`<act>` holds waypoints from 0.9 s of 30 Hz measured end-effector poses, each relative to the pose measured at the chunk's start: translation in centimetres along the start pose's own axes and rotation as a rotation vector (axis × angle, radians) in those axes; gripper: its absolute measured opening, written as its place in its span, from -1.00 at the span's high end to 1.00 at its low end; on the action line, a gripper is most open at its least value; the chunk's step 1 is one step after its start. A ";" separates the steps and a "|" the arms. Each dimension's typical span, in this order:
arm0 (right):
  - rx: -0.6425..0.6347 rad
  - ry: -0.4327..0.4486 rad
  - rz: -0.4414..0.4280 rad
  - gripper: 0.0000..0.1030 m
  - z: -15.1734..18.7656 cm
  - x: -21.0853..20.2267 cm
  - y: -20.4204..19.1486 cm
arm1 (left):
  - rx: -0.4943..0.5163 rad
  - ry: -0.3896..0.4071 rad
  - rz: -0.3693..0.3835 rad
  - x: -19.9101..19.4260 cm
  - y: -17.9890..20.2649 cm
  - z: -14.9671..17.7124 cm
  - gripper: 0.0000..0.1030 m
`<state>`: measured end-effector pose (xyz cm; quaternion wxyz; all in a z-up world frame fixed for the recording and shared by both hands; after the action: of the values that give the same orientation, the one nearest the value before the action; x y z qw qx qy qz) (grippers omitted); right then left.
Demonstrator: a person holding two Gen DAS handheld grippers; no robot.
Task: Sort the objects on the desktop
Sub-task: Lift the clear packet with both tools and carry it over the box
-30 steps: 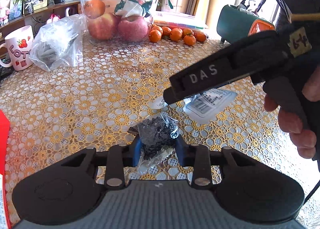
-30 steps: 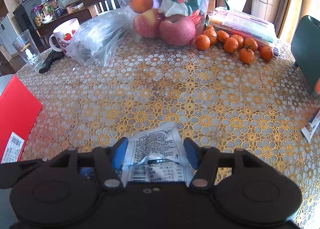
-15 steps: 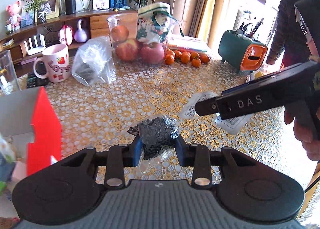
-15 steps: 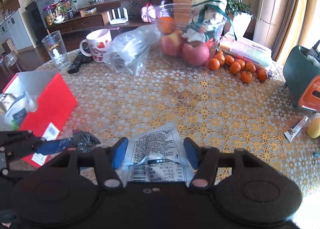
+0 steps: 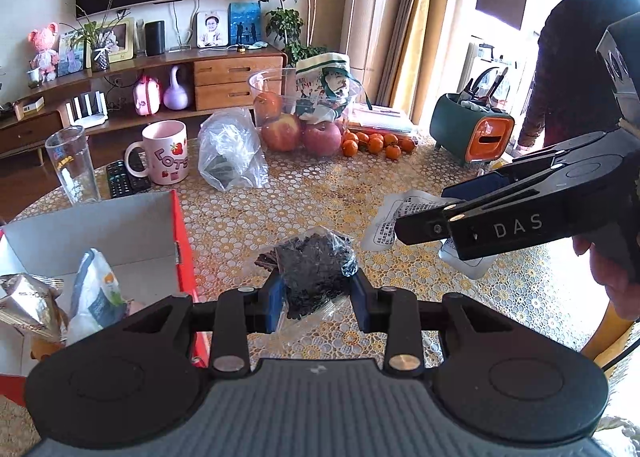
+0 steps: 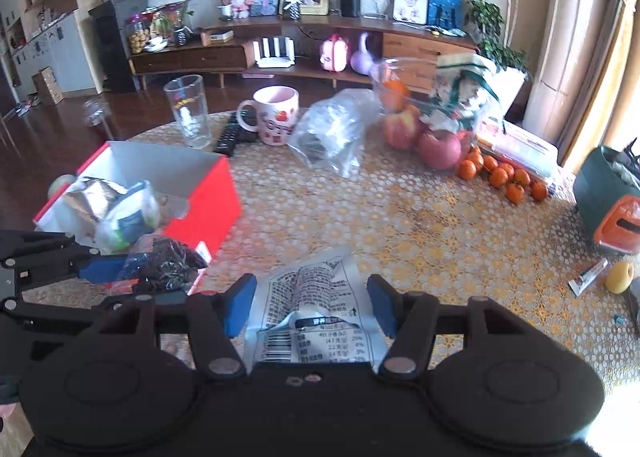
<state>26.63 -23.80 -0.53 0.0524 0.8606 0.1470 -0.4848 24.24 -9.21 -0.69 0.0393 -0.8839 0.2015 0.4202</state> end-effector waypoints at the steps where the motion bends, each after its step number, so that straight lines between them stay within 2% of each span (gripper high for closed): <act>1: -0.012 0.004 -0.005 -0.17 -0.2 -0.3 -1.0 | 0.000 0.005 -0.002 -0.7 -0.5 0.2 0.36; 7: -0.085 0.019 -0.040 -0.17 -1.2 -1.0 -6.6 | -0.008 0.029 -0.049 -4.5 -4.6 1.6 0.36; 15: -0.158 0.018 -0.079 -0.17 -2.6 0.4 -13.2 | -0.049 0.031 -0.127 -7.3 -11.0 3.4 0.36; 21: -0.189 0.011 -0.087 -0.17 -3.7 2.2 -16.5 | -0.070 0.025 -0.168 -7.8 -15.5 4.2 0.36; 27: -0.200 0.004 -0.056 -0.17 -5.1 4.8 -18.2 | -0.085 0.013 -0.212 -6.4 -19.3 4.0 0.36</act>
<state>27.67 -4.32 -1.01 0.1244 0.8475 0.2187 -0.4673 25.19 11.46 -0.35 0.0448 -0.9038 0.0894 0.4162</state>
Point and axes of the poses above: each gripper's, at about its wrist camera, not at the fingertips, and x roughly the way its jaws point, y to its right, z to its underside, the point moved 7 cm from there along x, roughly the way its jaws point, and after that the axes turned 10 degrees about -y, right-handed, at the moved point
